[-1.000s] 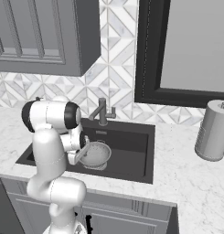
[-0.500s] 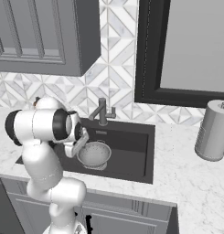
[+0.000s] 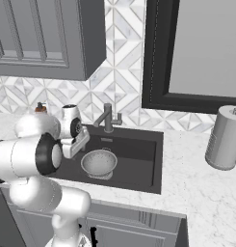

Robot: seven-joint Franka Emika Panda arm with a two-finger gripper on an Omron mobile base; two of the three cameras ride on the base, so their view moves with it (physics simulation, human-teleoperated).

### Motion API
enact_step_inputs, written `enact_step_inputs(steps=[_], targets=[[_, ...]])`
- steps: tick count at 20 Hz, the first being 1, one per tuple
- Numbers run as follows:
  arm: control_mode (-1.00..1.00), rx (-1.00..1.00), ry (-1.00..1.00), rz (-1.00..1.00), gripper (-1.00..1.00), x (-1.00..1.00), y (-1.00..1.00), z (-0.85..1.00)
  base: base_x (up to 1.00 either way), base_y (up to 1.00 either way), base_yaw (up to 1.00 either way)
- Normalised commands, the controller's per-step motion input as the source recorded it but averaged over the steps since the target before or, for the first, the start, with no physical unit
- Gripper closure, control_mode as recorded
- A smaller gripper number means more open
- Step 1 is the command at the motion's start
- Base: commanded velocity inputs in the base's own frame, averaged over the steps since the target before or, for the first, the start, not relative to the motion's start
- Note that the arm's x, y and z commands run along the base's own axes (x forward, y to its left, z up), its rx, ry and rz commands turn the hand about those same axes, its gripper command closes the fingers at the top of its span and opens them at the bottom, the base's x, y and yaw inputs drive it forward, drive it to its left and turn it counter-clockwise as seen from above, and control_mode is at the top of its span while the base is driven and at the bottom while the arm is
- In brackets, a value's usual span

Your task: Put the colander in the sink, put the tangerine in the colander, and turn on the sink faucet and pour water over the colander.

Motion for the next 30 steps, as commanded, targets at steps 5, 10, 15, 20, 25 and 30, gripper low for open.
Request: enact_step_inputs(steps=[5, 10, 15, 20, 25, 30], targets=[[-1.00, 0.00, 0.00, 0.19, -1.00, -0.56, 0.01, 0.42, 0.00, 0.00, 0.00], [-1.00, 0.00, 0.00, 0.29, -1.00, -0.52, 0.10, 0.30, 0.00, 0.00, 0.00], [-1.00, 0.00, 0.00, 0.38, -1.00, -0.39, 0.29, 0.22, 0.00, 0.00, 0.00], [-1.00, 0.00, 0.01, 0.38, -1.00, -0.19, 0.37, 0.32, 0.00, 0.00, 0.00], [-1.00, 0.00, 0.03, 0.34, -1.00, -0.04, 0.62, 0.22, 0.00, 0.00, 0.00], [-1.00, 0.00, 0.09, 0.31, -1.00, 0.00, 0.69, 0.04, 0.00, 0.00, 0.00]])
